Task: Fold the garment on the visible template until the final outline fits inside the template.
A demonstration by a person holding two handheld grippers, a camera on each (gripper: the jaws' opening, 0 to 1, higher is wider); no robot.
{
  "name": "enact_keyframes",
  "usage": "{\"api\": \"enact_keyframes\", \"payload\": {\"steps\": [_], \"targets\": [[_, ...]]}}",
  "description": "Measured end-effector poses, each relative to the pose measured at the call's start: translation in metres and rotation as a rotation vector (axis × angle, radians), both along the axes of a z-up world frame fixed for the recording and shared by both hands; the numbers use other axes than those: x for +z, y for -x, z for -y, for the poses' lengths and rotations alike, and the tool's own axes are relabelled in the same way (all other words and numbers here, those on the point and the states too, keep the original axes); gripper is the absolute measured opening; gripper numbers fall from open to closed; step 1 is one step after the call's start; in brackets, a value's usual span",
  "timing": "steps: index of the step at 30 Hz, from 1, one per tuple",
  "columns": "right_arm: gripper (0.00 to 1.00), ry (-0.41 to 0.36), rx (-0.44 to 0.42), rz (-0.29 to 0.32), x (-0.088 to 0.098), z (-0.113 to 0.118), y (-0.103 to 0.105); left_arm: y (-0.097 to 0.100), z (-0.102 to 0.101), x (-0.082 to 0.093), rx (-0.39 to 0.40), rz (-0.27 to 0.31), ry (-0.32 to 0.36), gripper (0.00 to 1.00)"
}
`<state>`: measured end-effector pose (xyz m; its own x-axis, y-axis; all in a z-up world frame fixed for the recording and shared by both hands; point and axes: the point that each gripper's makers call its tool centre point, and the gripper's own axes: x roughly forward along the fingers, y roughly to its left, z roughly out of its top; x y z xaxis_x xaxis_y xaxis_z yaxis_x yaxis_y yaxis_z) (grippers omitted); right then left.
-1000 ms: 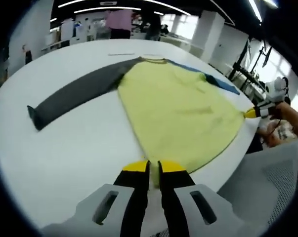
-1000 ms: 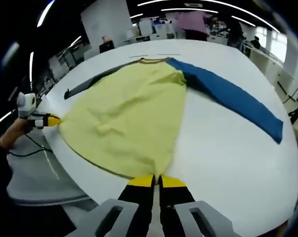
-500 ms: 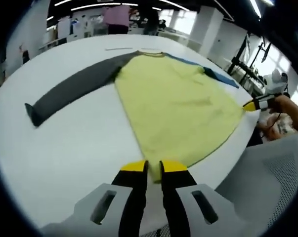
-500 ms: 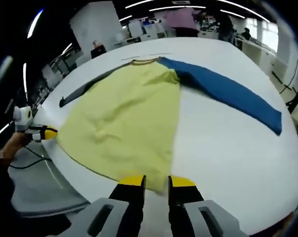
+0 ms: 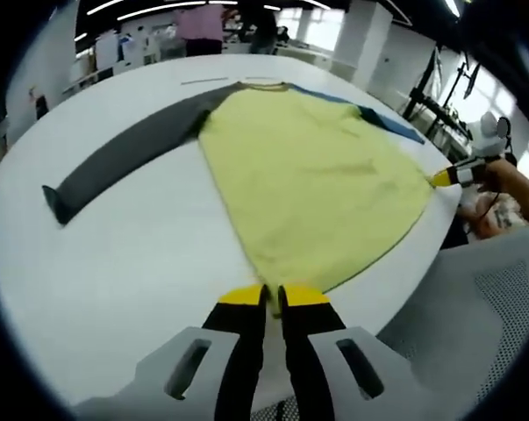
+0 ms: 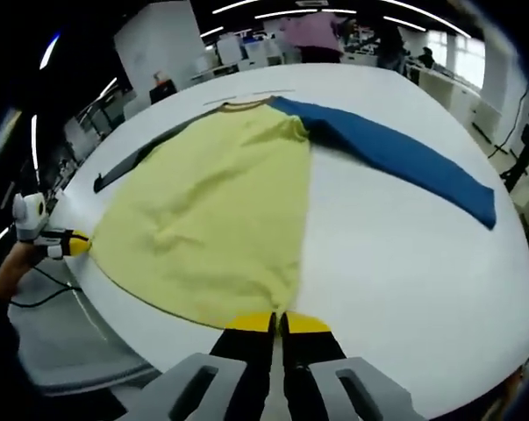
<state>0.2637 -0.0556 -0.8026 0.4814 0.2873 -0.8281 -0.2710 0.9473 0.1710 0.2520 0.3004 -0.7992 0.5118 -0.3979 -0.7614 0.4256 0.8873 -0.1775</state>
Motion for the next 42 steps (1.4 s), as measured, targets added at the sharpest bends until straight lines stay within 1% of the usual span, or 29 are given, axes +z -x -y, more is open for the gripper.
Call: {"api": "enact_keyframes", "payload": {"steps": [8, 16, 29, 33, 36, 41, 42], "targets": [[0.0, 0.006, 0.012, -0.017, -0.001, 0.001, 0.005, 0.003, -0.001, 0.001, 0.008, -0.015, 0.003, 0.01], [0.0, 0.002, 0.015, -0.032, 0.0, 0.0, 0.01, 0.004, -0.002, 0.0, -0.003, -0.02, -0.021, 0.01], [0.0, 0.013, 0.027, -0.039, 0.001, 0.001, 0.014, 0.009, -0.004, -0.001, 0.006, -0.029, -0.03, 0.01], [0.0, -0.002, 0.016, -0.034, 0.002, 0.001, 0.013, 0.009, -0.005, 0.0, 0.003, -0.02, -0.038, 0.03], [0.0, -0.012, 0.02, -0.017, 0.005, -0.001, 0.011, 0.009, -0.006, 0.0, 0.008, -0.023, -0.035, 0.07], [0.1, -0.028, 0.023, 0.017, 0.015, 0.0, 0.006, 0.006, -0.004, 0.004, 0.015, -0.001, -0.009, 0.15], [0.14, -0.03, 0.029, 0.024, 0.016, -0.001, 0.005, 0.005, -0.004, 0.006, 0.018, 0.004, -0.001, 0.18]]}}
